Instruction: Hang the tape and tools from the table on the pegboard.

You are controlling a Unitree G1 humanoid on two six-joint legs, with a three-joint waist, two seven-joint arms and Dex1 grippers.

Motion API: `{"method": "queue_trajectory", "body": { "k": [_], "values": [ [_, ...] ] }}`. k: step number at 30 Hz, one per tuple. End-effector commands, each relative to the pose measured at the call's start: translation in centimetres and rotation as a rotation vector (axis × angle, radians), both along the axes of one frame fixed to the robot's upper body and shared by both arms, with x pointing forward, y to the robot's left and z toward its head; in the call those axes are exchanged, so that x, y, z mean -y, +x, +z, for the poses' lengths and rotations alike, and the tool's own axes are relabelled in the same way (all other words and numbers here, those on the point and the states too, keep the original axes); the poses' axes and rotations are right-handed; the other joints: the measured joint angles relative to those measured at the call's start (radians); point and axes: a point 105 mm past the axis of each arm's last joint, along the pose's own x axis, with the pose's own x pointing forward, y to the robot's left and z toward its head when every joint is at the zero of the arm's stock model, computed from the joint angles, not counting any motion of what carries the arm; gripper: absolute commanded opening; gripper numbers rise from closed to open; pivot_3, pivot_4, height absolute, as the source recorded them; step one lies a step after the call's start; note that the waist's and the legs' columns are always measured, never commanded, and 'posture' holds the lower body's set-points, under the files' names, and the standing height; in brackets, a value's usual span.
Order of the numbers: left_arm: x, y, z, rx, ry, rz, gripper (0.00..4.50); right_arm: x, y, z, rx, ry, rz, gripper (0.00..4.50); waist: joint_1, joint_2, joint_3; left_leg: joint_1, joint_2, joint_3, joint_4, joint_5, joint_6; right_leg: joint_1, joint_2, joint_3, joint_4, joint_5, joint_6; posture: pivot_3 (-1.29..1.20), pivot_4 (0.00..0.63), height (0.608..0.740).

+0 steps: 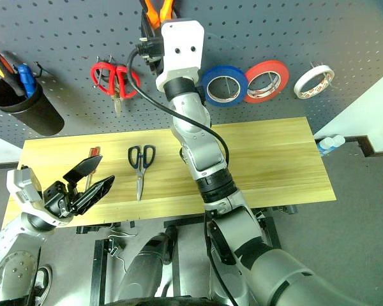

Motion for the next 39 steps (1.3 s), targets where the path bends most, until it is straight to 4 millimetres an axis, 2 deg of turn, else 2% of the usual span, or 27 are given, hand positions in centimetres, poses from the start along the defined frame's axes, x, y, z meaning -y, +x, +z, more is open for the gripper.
{"method": "queue_trajectory", "body": {
  "k": [1,23,30,31,39],
  "values": [
    [0.0,-0.5,0.7,0.038,0.009,-0.007,4.50,-1.4,-1.4,0.0,0.011,0.060,0.062,2.09,0.000,0.000,0.000,0.000,0.000,0.000,0.000,0.000,0.000,0.000,0.000,0.000,0.000,0.000,0.000,0.06,0.341,0.715],
    [-0.1,-0.6,0.6,0.037,0.007,-0.003,4.50,-1.6,-0.6,-1.6,-0.025,0.044,0.055,2.09,0.000,0.000,0.000,0.000,0.000,0.000,0.000,0.000,0.000,0.000,0.000,0.000,0.000,0.000,0.000,0.06,0.348,0.715],
    [-0.1,-0.6,0.6,0.040,0.006,-0.002,4.50,-1.4,-0.4,-1.7,-0.037,0.050,0.047,4.31,0.000,0.000,0.000,0.000,0.000,0.000,0.000,0.000,0.000,0.000,0.000,0.000,0.000,0.000,0.000,0.06,0.346,0.715],
    [-0.1,-0.5,0.6,0.040,0.006,-0.002,4.50,-1.4,-0.4,-1.6,-0.038,0.052,0.047,4.45,0.000,0.000,0.000,0.000,0.000,0.000,0.000,0.000,0.000,0.000,0.000,0.000,0.000,0.000,0.000,0.06,0.345,0.715],
    [0.0,-0.3,0.6,0.043,0.003,-0.006,4.50,-1.4,-0.9,-0.9,-0.003,0.044,0.056,4.45,0.000,0.000,0.000,0.000,0.000,0.000,0.000,0.000,0.000,0.000,0.000,0.000,0.000,0.000,0.000,0.05,0.338,0.715]
  ]
}}
